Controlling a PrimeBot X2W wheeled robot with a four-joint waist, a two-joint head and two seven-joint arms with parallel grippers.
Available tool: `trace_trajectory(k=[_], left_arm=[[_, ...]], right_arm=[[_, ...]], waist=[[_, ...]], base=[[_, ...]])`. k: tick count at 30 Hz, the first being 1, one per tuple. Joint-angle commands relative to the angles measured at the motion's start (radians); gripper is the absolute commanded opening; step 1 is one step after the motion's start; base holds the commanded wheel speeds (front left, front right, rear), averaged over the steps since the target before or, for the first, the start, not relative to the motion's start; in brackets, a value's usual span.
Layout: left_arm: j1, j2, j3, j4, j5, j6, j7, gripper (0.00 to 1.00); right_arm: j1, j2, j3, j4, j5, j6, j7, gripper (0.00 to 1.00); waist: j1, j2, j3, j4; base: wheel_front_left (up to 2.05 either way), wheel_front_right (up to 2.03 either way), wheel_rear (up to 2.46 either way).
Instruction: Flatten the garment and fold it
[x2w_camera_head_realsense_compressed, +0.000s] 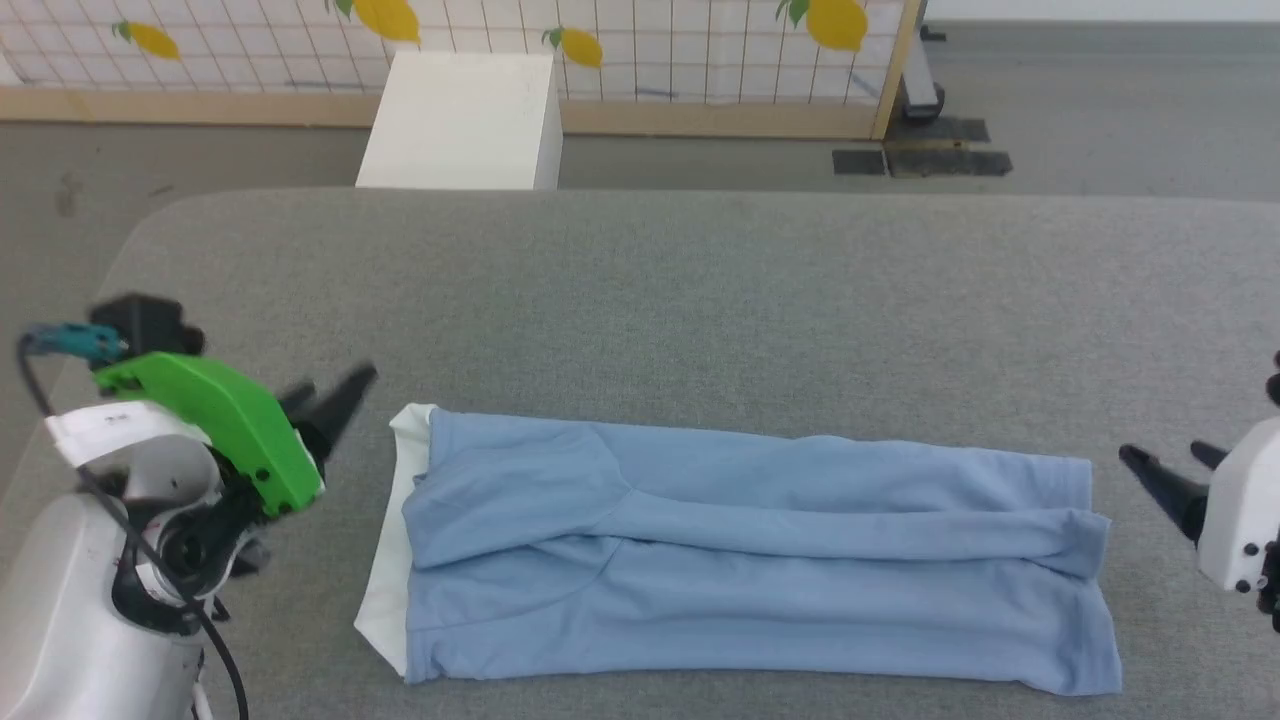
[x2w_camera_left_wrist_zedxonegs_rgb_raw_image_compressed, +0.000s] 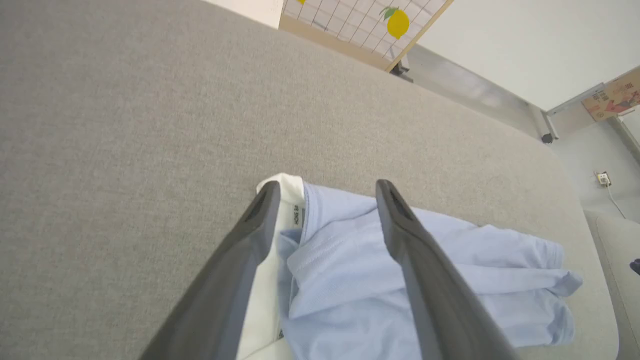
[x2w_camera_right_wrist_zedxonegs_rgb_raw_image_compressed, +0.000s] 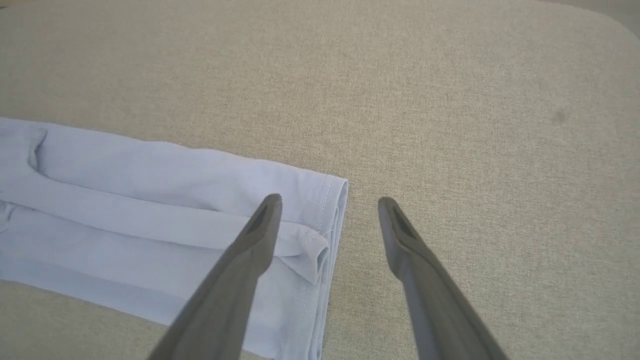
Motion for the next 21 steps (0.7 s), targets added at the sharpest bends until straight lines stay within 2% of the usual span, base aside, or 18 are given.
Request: trace_trajectory(k=[1, 3, 4, 9, 13, 16, 21], left_arm=[[-0.015, 0.003, 0.009, -0.011, 0.035, -0.022, -0.060, 1.00], [-0.013, -0.008, 0.020, -0.012, 0.075, -0.052, -0.167, 1.00], [0.000, -0.015, 0.025, -0.001, 0.125, -0.078, -0.276, 1.00], [0.034, -0.045, 0.019, 0.046, 0.242, -0.127, -0.543, 1.00], [0.047, -0.067, 0.008, 0.099, 0.320, -0.135, -0.712, 1.00], [0.041, -0.078, 0.004, 0.133, 0.371, -0.125, -0.803, 1.00], [0.022, -0.091, 0.007, 0.147, 0.441, -0.097, -0.859, 1.00]], right_arm=[[0.015, 0.013, -0.014, -0.017, 0.006, -0.001, -0.020, 1.00], [0.023, 0.023, -0.036, -0.032, 0.005, -0.001, -0.047, 1.00], [0.038, 0.027, -0.051, -0.038, 0.007, -0.001, -0.067, 1.00], [0.081, 0.014, -0.074, -0.029, 0.024, -0.001, -0.087, 1.00], [0.105, -0.006, -0.068, -0.003, 0.053, -0.001, -0.078, 1.00], [0.112, -0.029, -0.050, 0.023, 0.088, -0.001, -0.060, 1.00], [0.105, -0.069, -0.008, 0.058, 0.147, -0.001, -0.036, 1.00]], waist=[[0.0001, 0.0000, -0.012, -0.006], [0.0001, 0.0000, -0.015, -0.008], [0.0001, 0.0000, -0.013, -0.011], [0.0001, 0.0000, 0.017, -0.006], [0.0001, 0.0000, 0.055, 0.004], [0.0001, 0.0000, 0.086, 0.012], [0.0001, 0.0000, 0.137, 0.028]], base=[[0.00, 0.00, 0.00], [0.00, 0.00, 0.00], [0.00, 0.00, 0.00], [0.00, 0.00, 0.00], [0.00, 0.00, 0.00], [0.00, 0.00, 0.00], [0.00, 0.00, 0.00]])
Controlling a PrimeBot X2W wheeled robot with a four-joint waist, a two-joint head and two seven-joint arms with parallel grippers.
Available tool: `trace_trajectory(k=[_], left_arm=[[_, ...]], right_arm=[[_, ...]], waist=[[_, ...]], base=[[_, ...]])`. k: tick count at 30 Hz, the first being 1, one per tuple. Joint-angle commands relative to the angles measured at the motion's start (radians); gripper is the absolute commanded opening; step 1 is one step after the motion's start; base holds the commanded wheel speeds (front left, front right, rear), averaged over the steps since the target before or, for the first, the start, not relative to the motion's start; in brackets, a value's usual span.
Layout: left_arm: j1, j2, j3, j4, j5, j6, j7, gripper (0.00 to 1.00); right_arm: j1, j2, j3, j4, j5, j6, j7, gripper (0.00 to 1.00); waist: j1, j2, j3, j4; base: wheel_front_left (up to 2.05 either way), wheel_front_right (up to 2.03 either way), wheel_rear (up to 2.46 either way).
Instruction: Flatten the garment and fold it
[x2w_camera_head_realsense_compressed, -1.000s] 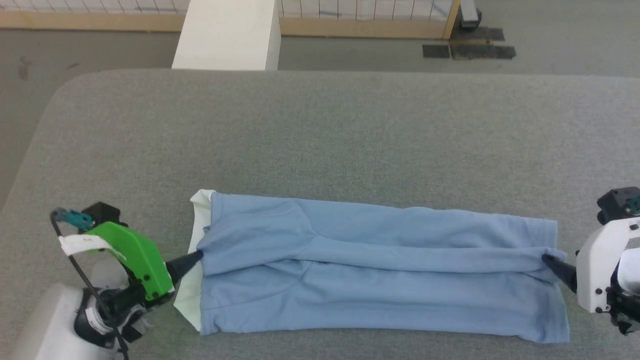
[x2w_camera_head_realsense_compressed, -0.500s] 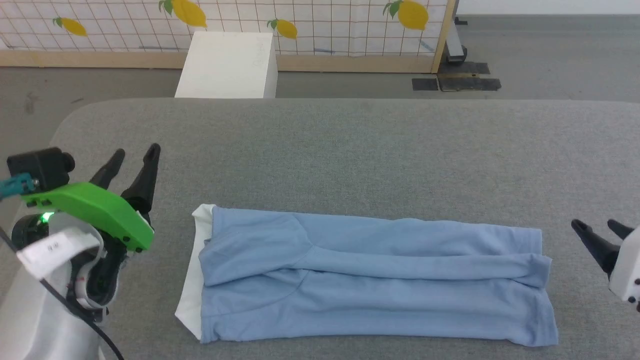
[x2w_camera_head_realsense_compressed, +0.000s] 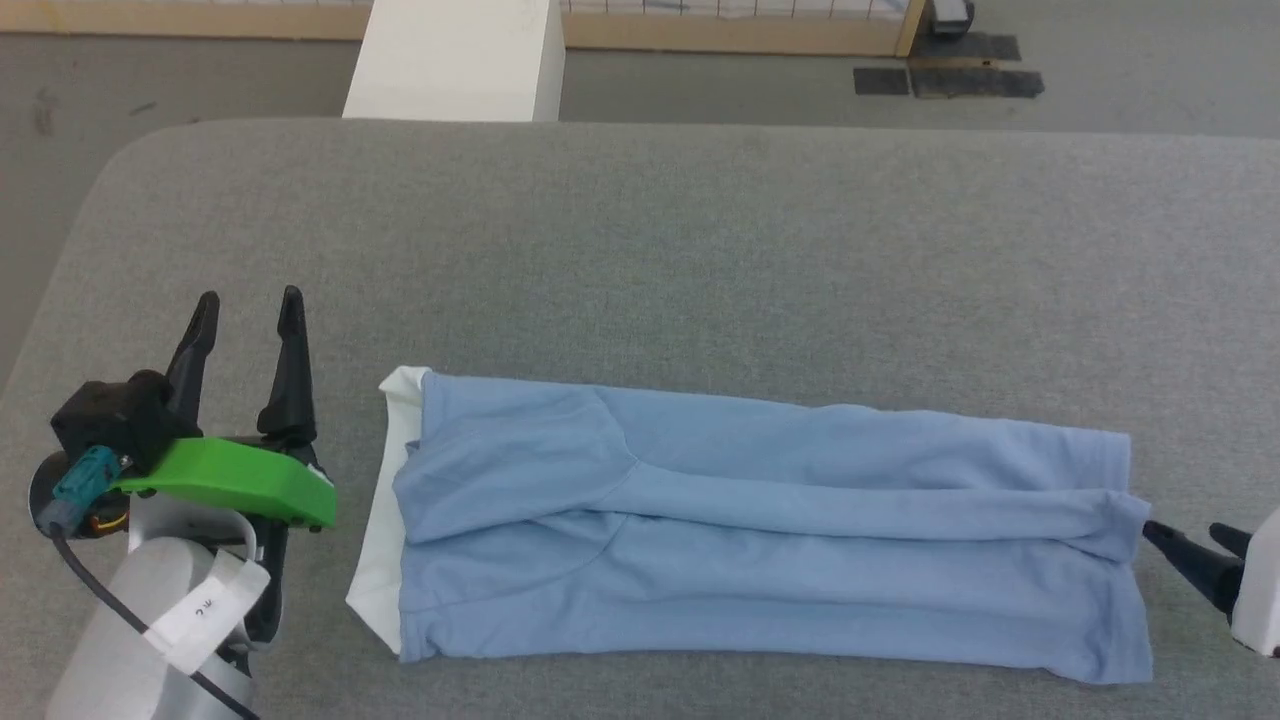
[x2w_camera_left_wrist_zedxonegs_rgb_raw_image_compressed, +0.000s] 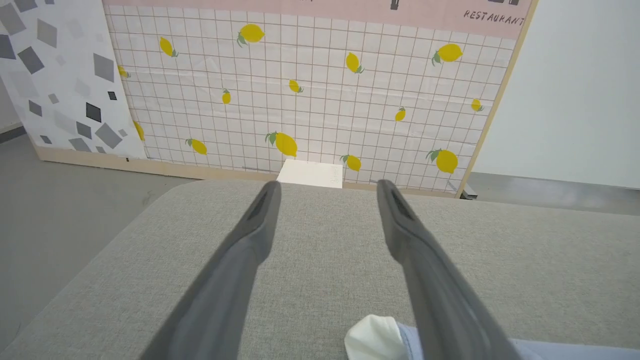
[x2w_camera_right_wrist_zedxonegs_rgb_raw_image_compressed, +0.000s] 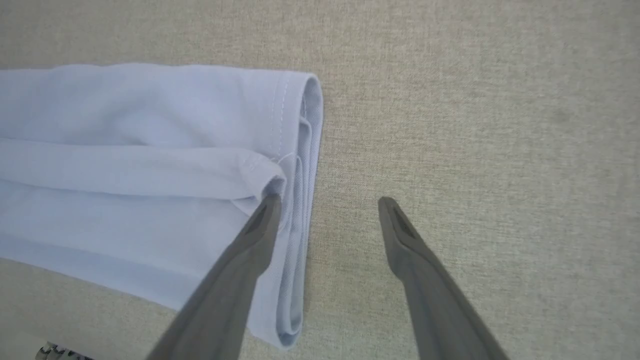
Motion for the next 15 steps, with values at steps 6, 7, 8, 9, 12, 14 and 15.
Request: trace_trajectory(k=[6, 7, 8, 9, 12, 14, 15], left_arm=[[-0.013, -0.025, 0.016, -0.022, 0.050, 0.014, -0.018, 1.00], [-0.012, -0.030, 0.022, -0.026, 0.054, 0.014, -0.019, 1.00], [-0.009, -0.033, 0.024, -0.027, 0.057, 0.014, -0.020, 1.00], [-0.009, -0.036, 0.028, -0.032, 0.062, 0.012, -0.020, 1.00], [-0.007, -0.048, 0.046, -0.051, 0.074, 0.010, -0.020, 1.00], [-0.001, -0.056, 0.058, -0.061, 0.083, 0.009, -0.020, 1.00], [0.002, -0.060, 0.066, -0.067, 0.087, 0.007, -0.020, 1.00]], right_arm=[[-0.020, -0.027, 0.065, 0.042, 0.060, -0.001, 0.020, 1.00], [-0.026, -0.029, 0.082, 0.046, 0.065, -0.001, 0.019, 1.00], [-0.031, -0.027, 0.094, 0.049, 0.072, -0.001, 0.018, 1.00], [-0.039, -0.026, 0.110, 0.052, 0.079, -0.001, 0.015, 1.00], [-0.061, -0.019, 0.155, 0.056, 0.102, -0.001, 0.014, 1.00], [-0.077, -0.019, 0.187, 0.061, 0.112, -0.001, 0.019, 1.00], [-0.085, -0.014, 0.202, 0.062, 0.119, -0.001, 0.018, 1.00]], waist=[[0.0000, 0.0000, 0.076, 0.030], [0.0000, 0.0000, 0.081, 0.031], [0.0000, 0.0000, 0.086, 0.031], [0.0000, 0.0000, 0.091, 0.032], [0.0000, 0.0000, 0.099, 0.032], [0.0000, 0.0000, 0.101, 0.032], [0.0000, 0.0000, 0.101, 0.031]], base=[[0.00, 0.00, 0.00], [0.00, 0.00, 0.00], [0.00, 0.00, 0.00], [0.00, 0.00, 0.00], [0.00, 0.00, 0.00], [0.00, 0.00, 0.00], [0.00, 0.00, 0.00]])
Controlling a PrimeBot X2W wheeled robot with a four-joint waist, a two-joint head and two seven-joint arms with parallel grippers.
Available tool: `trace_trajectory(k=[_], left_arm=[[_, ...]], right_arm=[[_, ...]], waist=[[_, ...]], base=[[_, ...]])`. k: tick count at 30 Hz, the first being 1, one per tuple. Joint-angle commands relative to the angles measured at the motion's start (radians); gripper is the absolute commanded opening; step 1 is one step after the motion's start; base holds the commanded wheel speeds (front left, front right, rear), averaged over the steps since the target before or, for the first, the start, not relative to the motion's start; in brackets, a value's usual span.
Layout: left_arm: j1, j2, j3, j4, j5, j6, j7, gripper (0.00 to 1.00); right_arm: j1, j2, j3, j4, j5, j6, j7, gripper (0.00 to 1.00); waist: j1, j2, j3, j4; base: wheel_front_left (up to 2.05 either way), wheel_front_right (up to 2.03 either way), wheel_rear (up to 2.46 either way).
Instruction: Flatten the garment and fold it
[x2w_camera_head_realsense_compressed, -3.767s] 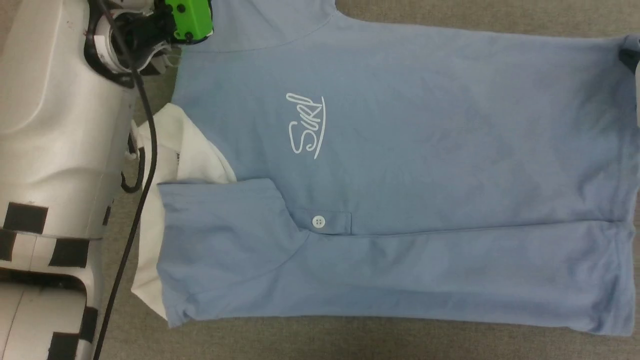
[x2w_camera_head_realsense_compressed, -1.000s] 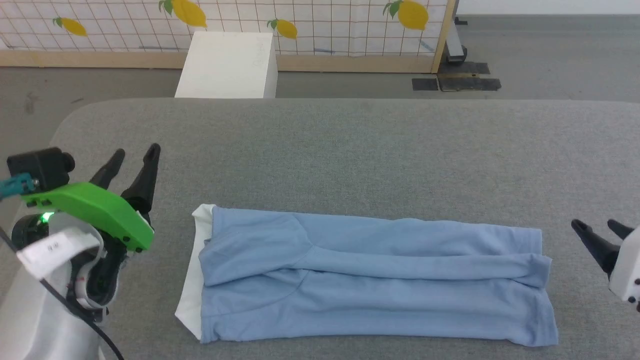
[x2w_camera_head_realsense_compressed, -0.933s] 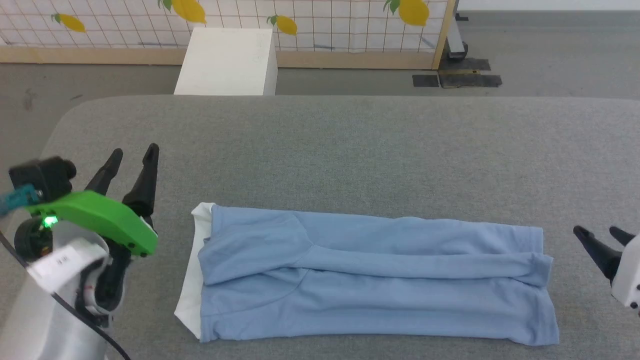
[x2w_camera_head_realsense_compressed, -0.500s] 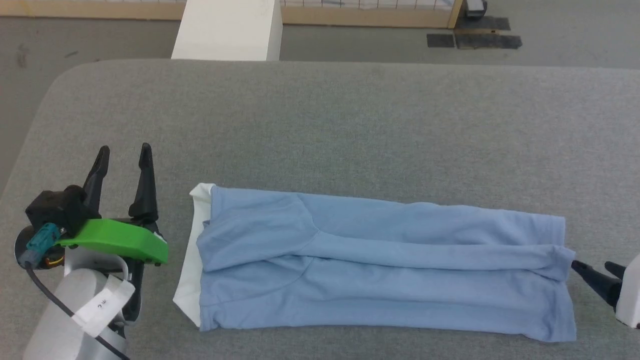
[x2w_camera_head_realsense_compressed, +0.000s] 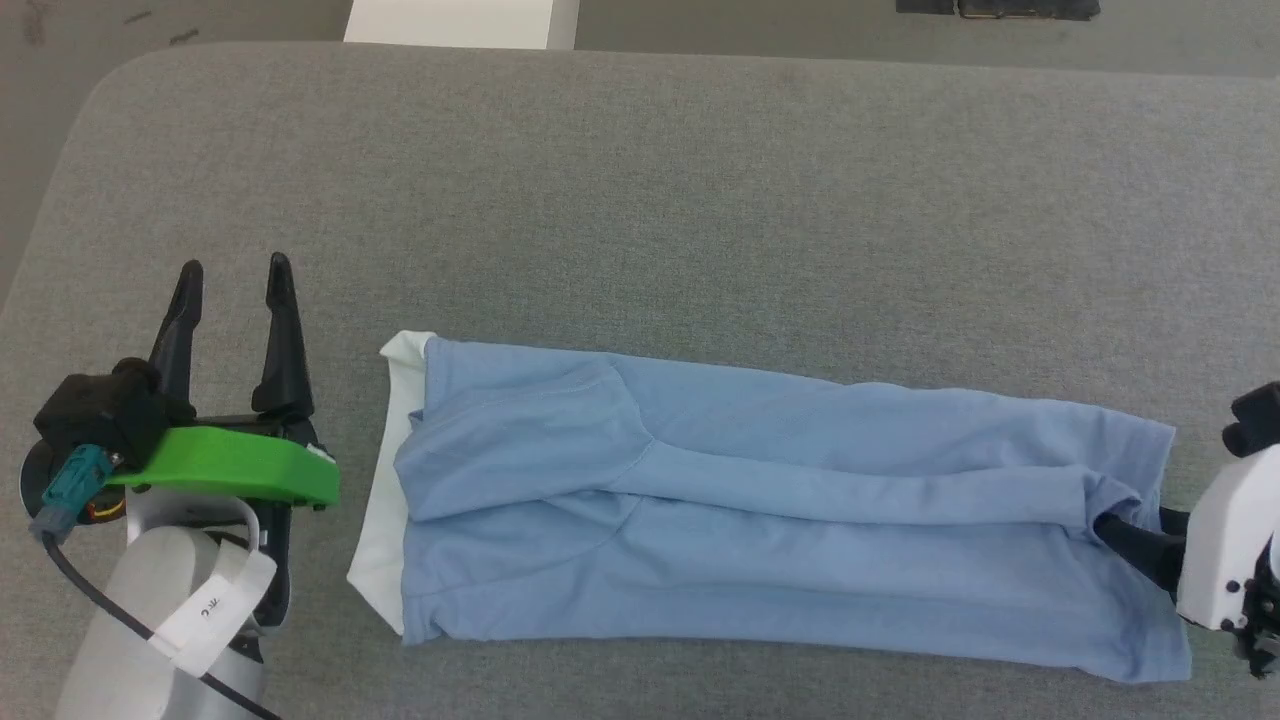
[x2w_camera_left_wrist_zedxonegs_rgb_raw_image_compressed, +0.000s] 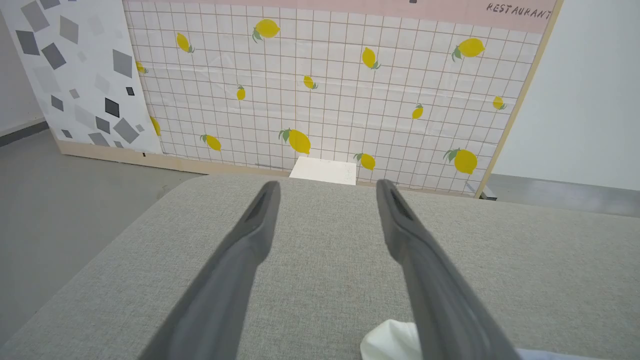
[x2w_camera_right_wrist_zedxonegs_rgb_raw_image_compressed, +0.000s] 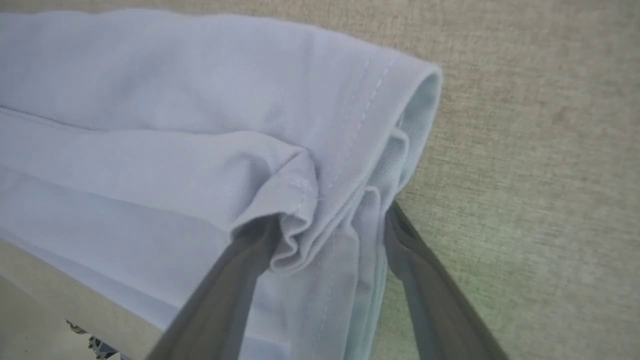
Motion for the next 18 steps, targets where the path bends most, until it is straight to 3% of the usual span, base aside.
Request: trace_trajectory(k=[1, 8, 10, 18], left_arm=[[0.006, -0.008, 0.010, -0.006, 0.019, -0.005, -0.004, 1.00], [0.026, -0.030, 0.030, -0.004, 0.036, -0.025, -0.005, 1.00], [0.028, -0.033, 0.034, 0.001, 0.037, -0.030, -0.005, 1.00], [0.038, -0.042, 0.050, 0.013, 0.043, -0.044, -0.005, 1.00]], right_arm=[[-0.007, 0.031, 0.036, 0.017, 0.020, -0.001, 0.005, 1.00], [-0.028, 0.033, 0.104, 0.058, 0.034, -0.001, 0.039, 1.00], [-0.031, 0.031, 0.106, 0.064, 0.032, -0.001, 0.043, 0.02], [-0.036, 0.008, 0.067, 0.088, 0.006, -0.001, 0.038, 0.00]], waist=[[0.0000, 0.0000, -0.001, 0.000], [0.0000, 0.0000, -0.010, 0.005], [0.0000, 0.0000, -0.012, 0.006], [0.0000, 0.0000, -0.021, 0.009]], base=[[0.00, 0.00, 0.00], [0.00, 0.00, 0.00], [0.00, 0.00, 0.00], [0.00, 0.00, 0.00]])
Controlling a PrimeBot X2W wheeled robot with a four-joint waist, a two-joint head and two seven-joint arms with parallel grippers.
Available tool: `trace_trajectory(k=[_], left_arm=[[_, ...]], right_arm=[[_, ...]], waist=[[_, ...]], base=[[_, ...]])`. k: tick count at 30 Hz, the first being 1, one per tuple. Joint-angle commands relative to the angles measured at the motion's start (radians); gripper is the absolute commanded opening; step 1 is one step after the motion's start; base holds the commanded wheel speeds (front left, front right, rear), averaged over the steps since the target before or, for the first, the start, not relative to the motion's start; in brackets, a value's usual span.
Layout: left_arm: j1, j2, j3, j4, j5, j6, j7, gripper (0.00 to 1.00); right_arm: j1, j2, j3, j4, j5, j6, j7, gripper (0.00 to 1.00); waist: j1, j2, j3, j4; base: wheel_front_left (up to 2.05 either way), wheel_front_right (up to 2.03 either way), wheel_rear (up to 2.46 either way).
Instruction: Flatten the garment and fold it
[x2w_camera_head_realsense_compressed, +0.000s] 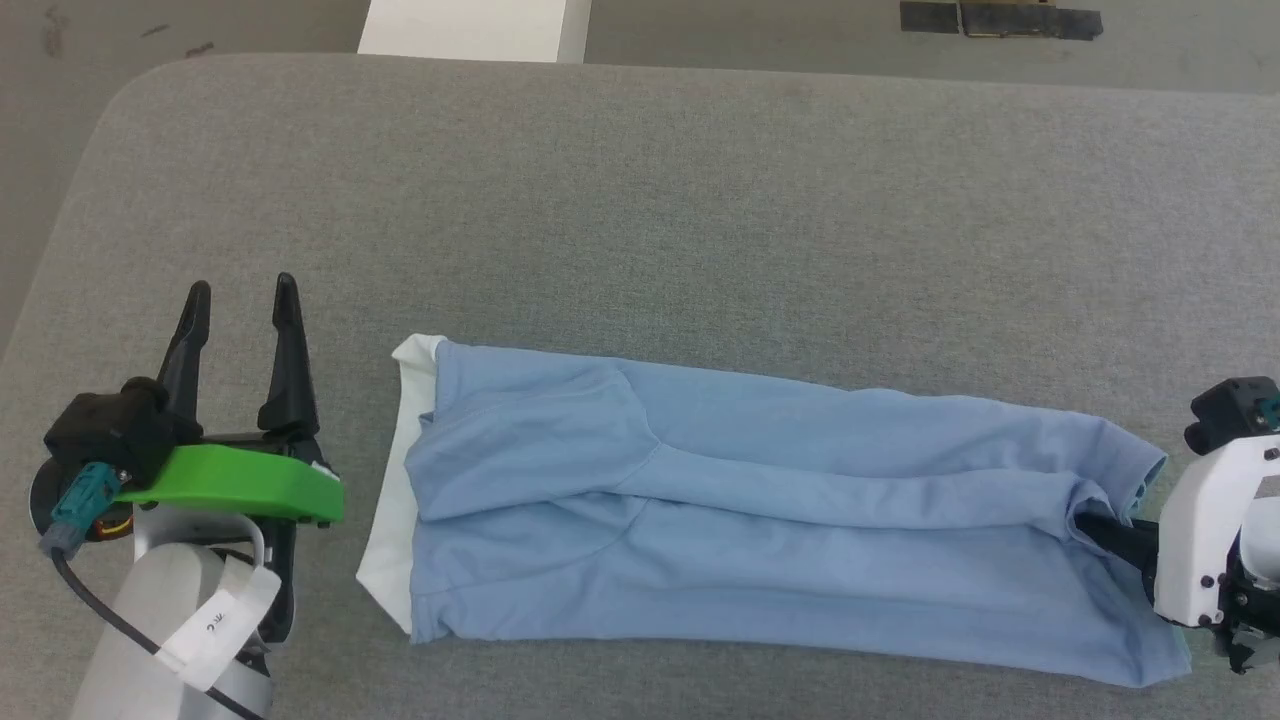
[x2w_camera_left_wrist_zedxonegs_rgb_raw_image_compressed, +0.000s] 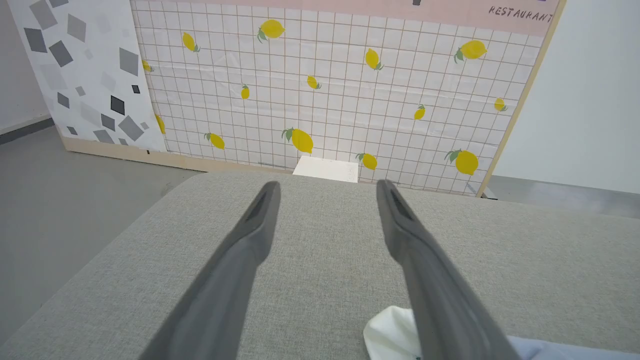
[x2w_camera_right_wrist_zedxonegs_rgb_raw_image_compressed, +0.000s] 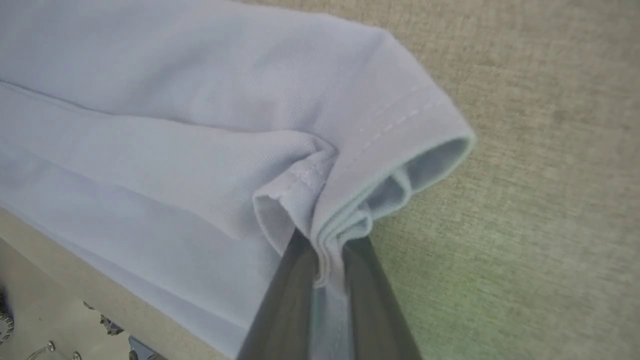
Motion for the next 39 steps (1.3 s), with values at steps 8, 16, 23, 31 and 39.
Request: trace_trajectory(k=[8, 16, 23, 31, 39], left_arm=[[0.014, -0.007, 0.012, 0.001, 0.012, -0.014, -0.005, 1.00], [0.018, -0.008, 0.015, -0.003, 0.012, -0.020, -0.005, 1.00], [0.017, -0.010, 0.015, 0.001, 0.011, -0.023, -0.005, 1.00], [0.030, -0.012, 0.019, 0.004, 0.007, -0.022, -0.005, 1.00], [0.042, -0.016, 0.017, 0.012, 0.003, -0.023, -0.005, 1.00]], right_arm=[[0.022, -0.031, -0.075, 0.055, -0.046, -0.002, 0.007, 0.00], [0.029, -0.082, -0.246, 0.129, -0.132, -0.002, 0.024, 0.00], [0.033, -0.078, -0.352, 0.127, -0.240, -0.002, 0.074, 0.00], [0.033, -0.068, -0.298, -0.014, -0.290, -0.002, 0.267, 0.00], [0.021, -0.045, -0.183, -0.266, -0.240, -0.002, 0.486, 0.00]], waist=[[0.0000, 0.0000, 0.004, 0.001], [0.0000, 0.0000, 0.005, 0.001], [0.0000, 0.0000, 0.001, -0.002], [0.0000, 0.0000, -0.029, -0.017], [0.0000, 0.0000, -0.069, -0.023]], base=[[0.00, 0.00, 0.00], [0.00, 0.00, 0.00], [0.00, 0.00, 0.00], [0.00, 0.00, 0.00], [0.00, 0.00, 0.00]])
